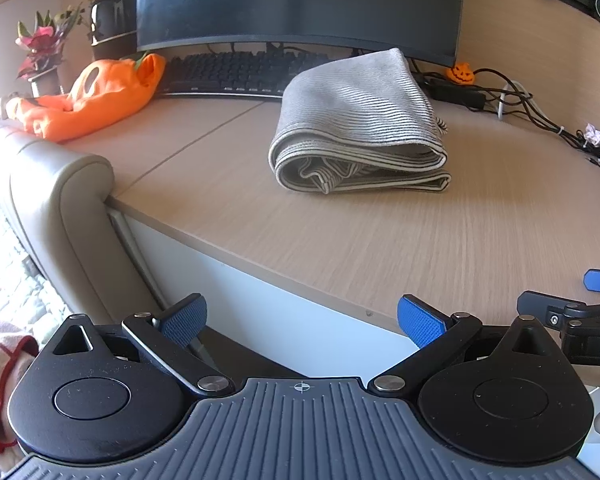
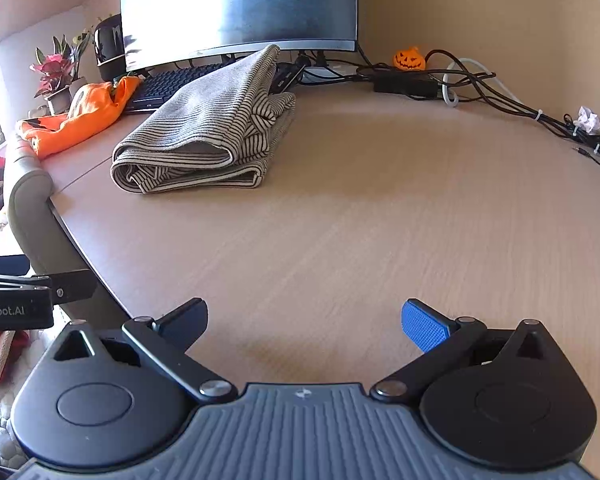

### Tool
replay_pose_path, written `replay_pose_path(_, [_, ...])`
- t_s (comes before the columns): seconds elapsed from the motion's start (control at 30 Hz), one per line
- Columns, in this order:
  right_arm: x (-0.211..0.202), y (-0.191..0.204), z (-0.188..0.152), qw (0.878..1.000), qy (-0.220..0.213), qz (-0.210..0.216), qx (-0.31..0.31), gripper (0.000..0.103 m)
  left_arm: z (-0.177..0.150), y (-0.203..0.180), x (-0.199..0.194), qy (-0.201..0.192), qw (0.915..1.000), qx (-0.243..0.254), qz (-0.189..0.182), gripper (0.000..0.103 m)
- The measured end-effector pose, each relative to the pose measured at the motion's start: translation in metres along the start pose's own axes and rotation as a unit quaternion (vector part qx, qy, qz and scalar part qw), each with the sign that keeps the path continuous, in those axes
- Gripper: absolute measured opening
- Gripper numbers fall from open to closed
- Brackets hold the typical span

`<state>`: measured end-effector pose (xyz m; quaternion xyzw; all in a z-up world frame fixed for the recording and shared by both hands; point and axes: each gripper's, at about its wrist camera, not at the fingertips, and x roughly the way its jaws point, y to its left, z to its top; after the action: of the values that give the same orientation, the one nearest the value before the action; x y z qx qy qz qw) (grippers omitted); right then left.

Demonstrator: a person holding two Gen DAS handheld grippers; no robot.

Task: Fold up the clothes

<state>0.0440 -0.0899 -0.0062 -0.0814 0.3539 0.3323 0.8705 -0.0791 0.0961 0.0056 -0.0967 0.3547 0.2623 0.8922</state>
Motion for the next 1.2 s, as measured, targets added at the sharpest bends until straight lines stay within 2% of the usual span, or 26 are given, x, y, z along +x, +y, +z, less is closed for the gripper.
replay_pose_path(1.2, [-0.0031, -0.0031, 0.0, 1.0, -0.007, -0.005, 0.001, 0.103, -0.0038, -0.0003, -0.0021, 0.002, 0.9999, -0.008, 0.006, 0.103])
